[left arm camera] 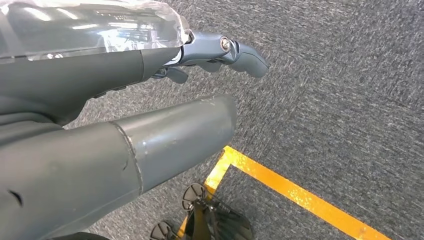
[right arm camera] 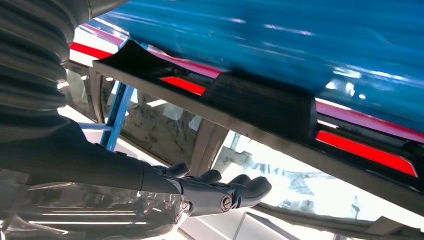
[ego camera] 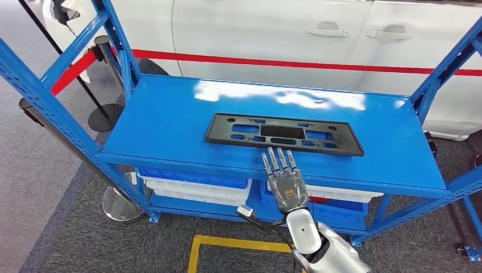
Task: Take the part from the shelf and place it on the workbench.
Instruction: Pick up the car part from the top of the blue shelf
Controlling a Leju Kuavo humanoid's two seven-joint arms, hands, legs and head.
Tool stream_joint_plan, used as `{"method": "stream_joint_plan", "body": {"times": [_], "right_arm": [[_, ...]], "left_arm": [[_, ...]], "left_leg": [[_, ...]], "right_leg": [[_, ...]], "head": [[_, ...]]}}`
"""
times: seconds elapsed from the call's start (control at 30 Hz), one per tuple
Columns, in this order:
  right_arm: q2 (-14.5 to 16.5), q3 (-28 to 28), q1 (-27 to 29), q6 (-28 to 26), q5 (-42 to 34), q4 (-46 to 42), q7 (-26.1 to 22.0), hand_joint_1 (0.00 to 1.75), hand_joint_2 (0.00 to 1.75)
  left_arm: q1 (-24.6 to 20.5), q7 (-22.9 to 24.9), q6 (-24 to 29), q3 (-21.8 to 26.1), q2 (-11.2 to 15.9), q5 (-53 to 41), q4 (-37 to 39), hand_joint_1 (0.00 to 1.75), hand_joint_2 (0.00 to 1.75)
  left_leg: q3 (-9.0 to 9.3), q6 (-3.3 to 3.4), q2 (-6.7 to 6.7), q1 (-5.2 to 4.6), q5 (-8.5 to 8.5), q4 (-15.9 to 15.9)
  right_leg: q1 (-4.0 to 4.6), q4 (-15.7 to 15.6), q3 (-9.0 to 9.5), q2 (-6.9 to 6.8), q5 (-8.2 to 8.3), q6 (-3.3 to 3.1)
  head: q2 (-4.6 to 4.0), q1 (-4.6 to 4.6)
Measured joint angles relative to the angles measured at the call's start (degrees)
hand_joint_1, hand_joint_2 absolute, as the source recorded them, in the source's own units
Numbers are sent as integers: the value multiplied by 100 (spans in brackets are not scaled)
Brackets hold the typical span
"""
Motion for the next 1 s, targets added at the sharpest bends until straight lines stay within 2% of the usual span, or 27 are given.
{"method": "stream_joint_plan", "body": {"times": [0.07,0.1,0.13,0.2,0.23,0.27,0.3,0.33,0.37,0.4,0.43,0.53,0.67,0.83,1.0], "right_arm": [[1,-1,-65,9,0,-4,-2,0,175],[0,-2,-112,15,0,-9,-3,0,175],[-2,-5,-152,30,0,-18,-5,0,175],[-22,-17,-204,84,0,-63,-26,0,175],[-43,-25,-209,123,0,-101,-44,0,175],[-67,-32,-210,158,0,-143,-59,0,175],[-89,-36,-214,189,0,-186,-70,0,175],[-108,-38,-221,209,0,-225,-74,0,175],[-124,-39,-230,220,0,-253,-73,0,175],[-136,-39,-239,229,0,-278,-71,0,175],[-144,-34,-239,234,0,-295,-66,0,175],[-161,-21,-211,222,0,-311,-56,0,175],[-168,-15,-189,170,0,-310,-49,0,175],[-169,-11,-138,149,0,-309,-14,0,175],[-164,-10,-112,140,0,-285,-23,0,175]], "left_arm": [[0,4,-3,-6,1,-1,0,0,0],[-1,4,-6,-8,1,-1,0,0,0],[-1,3,-11,-9,1,-1,0,0,0],[-3,2,-17,-14,4,-1,0,0,0],[0,2,-17,-17,6,-1,0,0,0],[2,4,-17,-20,7,1,0,0,0],[6,5,-17,-22,7,2,0,0,0],[8,5,-17,-25,7,3,1,0,0],[12,6,-17,-29,6,3,3,0,0],[9,5,-17,-36,6,3,4,0,0],[4,5,-19,-44,8,3,6,0,0],[0,1,-25,-67,14,3,7,0,0],[-3,3,-25,-98,14,2,7,0,0],[-1,19,-24,-109,16,3,7,0,0],[-1,24,-22,-110,19,28,7,0,0]], "left_leg": [[51,53,7,35,30,-83],[78,76,13,52,48,-125],[94,90,19,55,55,-145],[98,104,22,49,49,-148],[106,104,17,46,39,-146],[121,99,10,46,25,-142],[145,88,2,47,6,-136],[175,69,-4,48,-23,-126],[186,46,-7,48,-52,-116],[182,16,-9,40,-79,-93],[164,-13,-9,29,-100,-67],[127,-8,-2,14,-94,-43],[165,-4,5,25,-93,-94],[176,-91,5,45,-96,-113],[176,-118,4,49,-93,-113]], "right_leg": [[1,98,-27,4,-69,31],[5,308,-130,7,-178,37],[0,650,-315,9,-330,34],[1,1454,-803,9,-605,30],[-1,1694,-984,8,-612,28],[-3,1718,-1065,8,-498,22],[-5,1538,-1043,8,-282,10],[-6,1152,-924,6,12,-10],[-3,789,-794,5,230,-33],[9,472,-689,7,371,-57],[15,259,-629,12,445,-69],[34,172,-634,41,433,-64],[52,182,-626,50,403,-110],[72,196,-623,47,391,-144],[76,199,-617,43,393,-148]], "head": [[0,10],[0,21],[0,32],[0,43],[0,43],[0,45],[0,49],[0,52],[0,55],[0,54],[0,45],[0,15],[0,12],[0,14],[0,16]]}}
